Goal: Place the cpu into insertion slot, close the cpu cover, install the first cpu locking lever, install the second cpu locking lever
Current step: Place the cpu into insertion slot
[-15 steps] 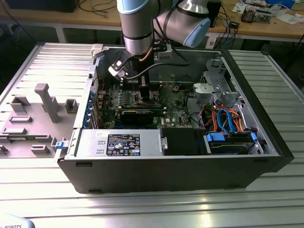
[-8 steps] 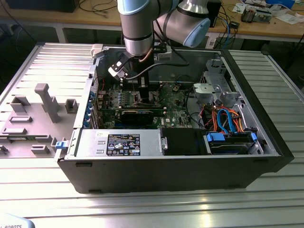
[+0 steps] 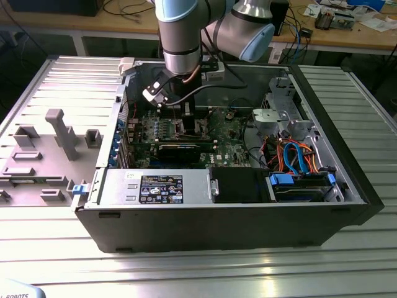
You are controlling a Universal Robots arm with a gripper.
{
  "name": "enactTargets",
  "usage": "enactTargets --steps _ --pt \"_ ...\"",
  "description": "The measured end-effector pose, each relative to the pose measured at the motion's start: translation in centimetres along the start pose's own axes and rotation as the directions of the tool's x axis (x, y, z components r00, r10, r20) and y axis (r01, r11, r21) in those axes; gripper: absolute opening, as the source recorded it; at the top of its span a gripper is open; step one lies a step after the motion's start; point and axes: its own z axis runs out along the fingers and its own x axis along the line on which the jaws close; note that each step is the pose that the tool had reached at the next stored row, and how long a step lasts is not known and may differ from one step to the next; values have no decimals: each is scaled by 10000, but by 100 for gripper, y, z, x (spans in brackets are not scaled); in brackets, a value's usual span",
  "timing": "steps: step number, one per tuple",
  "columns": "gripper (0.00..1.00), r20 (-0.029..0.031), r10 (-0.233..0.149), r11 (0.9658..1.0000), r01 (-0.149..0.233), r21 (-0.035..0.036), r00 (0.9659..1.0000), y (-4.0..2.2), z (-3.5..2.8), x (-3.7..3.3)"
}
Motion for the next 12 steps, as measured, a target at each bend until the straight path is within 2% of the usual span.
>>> enactTargets --steps 6,12 --pt "54 1 13 10000 -13 22 10000 2 33 18" --pt "54 -23 13 10000 -13 22 10000 3 58 19"
